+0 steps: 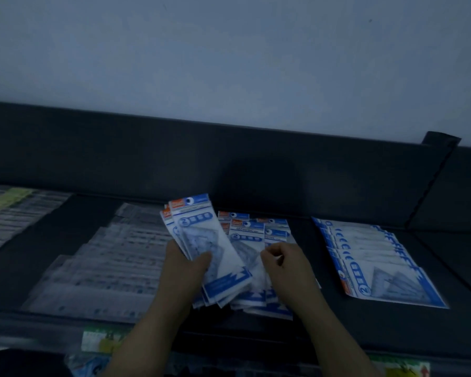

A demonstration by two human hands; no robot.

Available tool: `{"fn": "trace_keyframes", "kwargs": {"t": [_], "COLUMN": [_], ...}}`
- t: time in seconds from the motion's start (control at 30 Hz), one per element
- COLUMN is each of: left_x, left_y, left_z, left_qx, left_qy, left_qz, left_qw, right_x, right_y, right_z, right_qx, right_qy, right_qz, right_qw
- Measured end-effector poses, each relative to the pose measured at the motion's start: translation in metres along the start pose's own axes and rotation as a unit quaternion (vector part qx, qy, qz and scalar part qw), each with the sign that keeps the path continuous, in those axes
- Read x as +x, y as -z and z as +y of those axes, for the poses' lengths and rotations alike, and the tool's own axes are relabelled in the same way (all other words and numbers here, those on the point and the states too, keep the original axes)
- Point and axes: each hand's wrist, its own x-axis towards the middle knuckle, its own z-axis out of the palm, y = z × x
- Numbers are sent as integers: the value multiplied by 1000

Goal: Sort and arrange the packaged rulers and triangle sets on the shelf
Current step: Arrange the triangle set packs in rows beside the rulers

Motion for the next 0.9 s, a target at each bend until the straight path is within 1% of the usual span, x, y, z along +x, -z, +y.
{"fn": "trace_keyframes", "kwargs": {"t": [0.07,0.13,0.23,0.3,0.43,0.57,0.63,0.7,0.73,0.8,0.83,0.9], "left_x": [4,8,12,8,6,7,5,2,0,-2,-2,0], "left_y": [-1,-6,-14,-16,-11,1,1,-3,-5,-10,-10,-7], "left_z": [5,9,9,10,10,9,8,9,10,11,10,9], "left_qx": [-12,-1,8,11,4,-6,-5,-24,-44,-77,-70,-27], "left_qy": [33,57,78,89,97,100,99,97,97,92,84,60], "left_qz": [-3,-13,-42,-47,-49,-46,-48,-52,-58,-75,-79,-67], "left_qw": [999,998,996,995,994,994,994,994,993,990,991,996], "right_x": [7,12,13,12,7,11,12,9,6,3,1,1], "right_y": [-3,-8,-7,-7,5,25,27,24,20,10,6,4], "right_z": [9,13,8,4,2,3,0,-9,-14,-19,-20,-16], "right_qx": [-73,-65,-2,31,91,190,241,288,291,222,182,131], "right_qy": [-16,-40,-67,-83,-76,-118,-137,-150,-148,-108,-81,-47], "right_qz": [-24,-38,-55,-56,2,63,56,15,-12,-50,-55,-32], "right_qw": [997,996,996,995,993,973,959,946,945,968,978,990]}}
